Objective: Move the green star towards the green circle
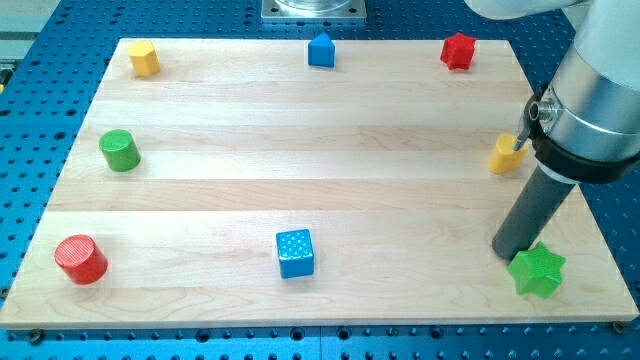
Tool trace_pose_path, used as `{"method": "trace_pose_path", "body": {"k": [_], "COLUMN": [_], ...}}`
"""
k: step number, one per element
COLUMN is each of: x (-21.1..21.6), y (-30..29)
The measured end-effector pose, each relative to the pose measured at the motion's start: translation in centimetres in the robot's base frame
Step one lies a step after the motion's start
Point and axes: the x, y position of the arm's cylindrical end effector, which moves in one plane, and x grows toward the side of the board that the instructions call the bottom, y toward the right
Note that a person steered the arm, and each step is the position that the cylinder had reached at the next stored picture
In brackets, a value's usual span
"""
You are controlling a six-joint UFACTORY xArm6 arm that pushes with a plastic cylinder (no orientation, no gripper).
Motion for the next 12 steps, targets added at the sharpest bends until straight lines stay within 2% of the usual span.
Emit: {"method": "trace_pose_path", "body": {"k": [1, 3, 5, 6, 7, 8, 10, 11, 12], "x": [-2.0, -3.0, 6.3, 6.4, 6.4, 6.4, 6.4, 5.0, 1.0], "y": [0.0, -0.4, -11.6, -11.4, -8.8, -2.6, 5.2, 3.1, -1.5]}}
